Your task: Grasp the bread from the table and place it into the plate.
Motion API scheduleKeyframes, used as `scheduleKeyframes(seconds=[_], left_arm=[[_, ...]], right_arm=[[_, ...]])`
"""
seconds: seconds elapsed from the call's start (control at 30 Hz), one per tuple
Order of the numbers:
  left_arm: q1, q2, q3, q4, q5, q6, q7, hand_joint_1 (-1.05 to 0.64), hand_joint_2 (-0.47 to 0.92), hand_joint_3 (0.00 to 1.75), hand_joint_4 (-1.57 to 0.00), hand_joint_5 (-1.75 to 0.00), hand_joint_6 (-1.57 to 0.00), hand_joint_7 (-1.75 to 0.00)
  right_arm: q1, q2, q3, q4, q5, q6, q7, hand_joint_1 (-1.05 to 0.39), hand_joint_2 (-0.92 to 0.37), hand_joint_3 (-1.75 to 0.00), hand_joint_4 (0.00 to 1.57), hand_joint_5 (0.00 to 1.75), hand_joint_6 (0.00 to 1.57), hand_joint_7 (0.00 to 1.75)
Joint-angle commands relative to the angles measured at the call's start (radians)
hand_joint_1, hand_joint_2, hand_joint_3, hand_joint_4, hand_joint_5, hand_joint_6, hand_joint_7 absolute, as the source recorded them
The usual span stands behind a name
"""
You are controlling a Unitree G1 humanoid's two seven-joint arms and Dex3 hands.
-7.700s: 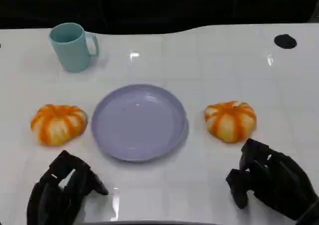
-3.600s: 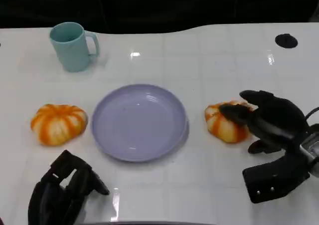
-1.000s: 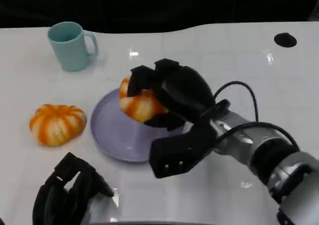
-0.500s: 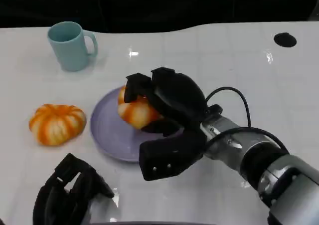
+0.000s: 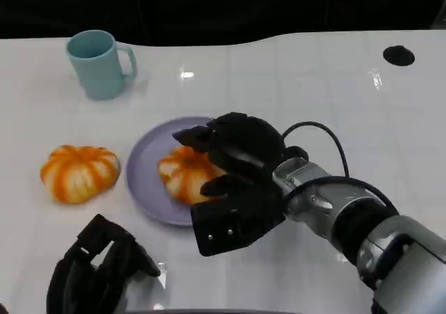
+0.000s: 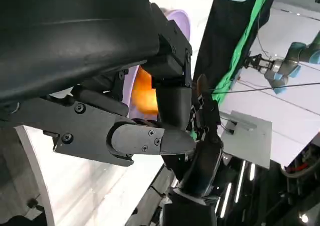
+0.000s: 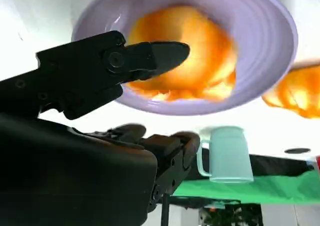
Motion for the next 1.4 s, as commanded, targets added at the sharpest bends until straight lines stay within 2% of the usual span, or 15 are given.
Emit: scheduleKeyframes(seconds=[0.03, 0.23, 0.33, 0.5, 0.7, 0.73, 0.8, 0.9, 0.97, 1.03, 1.13, 1.23, 1.3, 1.4], left_arm=[[0.011, 0.011, -0.002, -0.025, 0.009, -0.011, 0.013, -0.56, 0.92, 0.26, -0.62, -1.75, -0.52, -1.48], [0.011, 0.008, -0.001, -0.02, 0.006, -0.023, 0.012, -0.55, 0.92, 0.27, -0.62, -1.75, -0.52, -1.48], [0.01, 0.009, 0.0, -0.019, -0.007, -0.007, 0.003, -0.54, 0.92, 0.26, -0.62, -1.75, -0.51, -1.48], [0.007, 0.01, -0.002, -0.014, -0.002, -0.011, 0.01, -0.56, 0.92, 0.25, -0.62, -1.75, -0.52, -1.48], [0.006, 0.01, -0.002, -0.014, -0.001, -0.012, 0.01, -0.56, 0.92, 0.25, -0.62, -1.75, -0.52, -1.48], [0.005, 0.01, -0.003, -0.013, 0.001, -0.01, 0.015, -0.56, 0.92, 0.25, -0.62, -1.75, -0.52, -1.48], [0.001, 0.01, -0.004, -0.009, 0.001, -0.01, 0.015, -0.56, 0.92, 0.25, -0.62, -1.75, -0.52, -1.48], [-0.007, 0.014, -0.003, 0.0, 0.001, -0.01, 0.008, -0.56, 0.92, 0.24, -0.62, -1.75, -0.52, -1.48], [-0.012, 0.015, -0.004, 0.003, 0.005, -0.01, 0.013, -0.56, 0.92, 0.25, -0.62, -1.75, -0.52, -1.49], [-0.015, 0.017, -0.005, 0.005, 0.006, -0.011, 0.013, -0.56, 0.92, 0.25, -0.62, -1.75, -0.52, -1.49], [-0.016, 0.017, -0.005, 0.007, 0.004, -0.011, 0.011, -0.56, 0.92, 0.25, -0.62, -1.75, -0.52, -1.49], [-0.016, 0.016, -0.005, 0.007, 0.005, -0.014, 0.01, -0.56, 0.92, 0.26, -0.62, -1.75, -0.52, -1.48], [-0.014, 0.016, -0.005, 0.005, 0.004, -0.012, 0.011, -0.55, 0.92, 0.27, -0.62, -1.75, -0.52, -1.48], [-0.013, 0.018, -0.007, 0.002, 0.01, -0.015, 0.014, -0.56, 0.92, 0.27, -0.62, -1.75, -0.52, -1.48]], right_arm=[[-0.024, 0.0, -0.003, -0.007, 0.006, 0.0, 0.02, -0.83, -0.92, -0.28, 0.02, 0.0, 0.11, 0.0], [-0.022, -0.006, -0.01, -0.012, 0.016, -0.012, 0.032, -0.86, -0.92, -0.3, 0.01, 0.0, 0.09, 0.0], [-0.017, -0.024, -0.027, -0.024, 0.036, -0.03, 0.06, -0.86, -0.92, -0.31, 0.02, 0.01, 0.08, 0.0], [0.013, -0.082, -0.06, -0.062, 0.07, -0.112, 0.076, -0.85, -0.92, -0.34, 0.05, 0.03, 0.09, 0.01], [0.02, -0.092, -0.064, -0.075, 0.073, -0.123, 0.082, -0.85, -0.92, -0.35, 0.06, 0.03, 0.1, 0.01], [0.057, -0.133, -0.09, -0.108, 0.104, -0.19, 0.079, -0.85, -0.92, -0.35, 0.06, 0.03, 0.1, 0.01], [0.12, -0.193, -0.143, -0.16, 0.168, -0.3, 0.086, -0.79, -0.92, -0.32, 0.22, 0.11, 0.21, 0.05], [0.185, -0.238, -0.202, -0.207, 0.246, -0.399, 0.135, -0.74, -0.92, -0.28, 0.35, 0.16, 0.34, 0.09], [0.221, -0.256, -0.242, -0.222, 0.308, -0.453, 0.191, -0.71, -0.92, -0.28, 0.4, 0.18, 0.4, 0.1], [0.272, -0.267, -0.308, -0.23, 0.434, -0.506, 0.322, -0.66, -0.92, -0.27, 0.48, 0.2, 0.46, 0.12], [0.339, -0.269, -0.403, -0.259, 0.636, -0.51, 0.556, -0.62, -0.92, -0.28, 0.56, 0.23, 0.53, 0.12], [0.395, -0.272, -0.476, -0.293, 0.783, -0.507, 0.738, -0.61, -0.92, -0.3, 0.65, 0.36, 0.63, 0.13], [0.421, -0.271, -0.517, -0.309, 0.858, -0.499, 0.839, -0.55, -0.92, -0.31, 0.59, 0.75, 0.74, 0.15], [0.496, -0.273, -0.583, -0.376, 0.99, -0.427, 0.988, -0.53, -0.92, -0.31, 0.55, 1.05, 0.84, 0.25]])
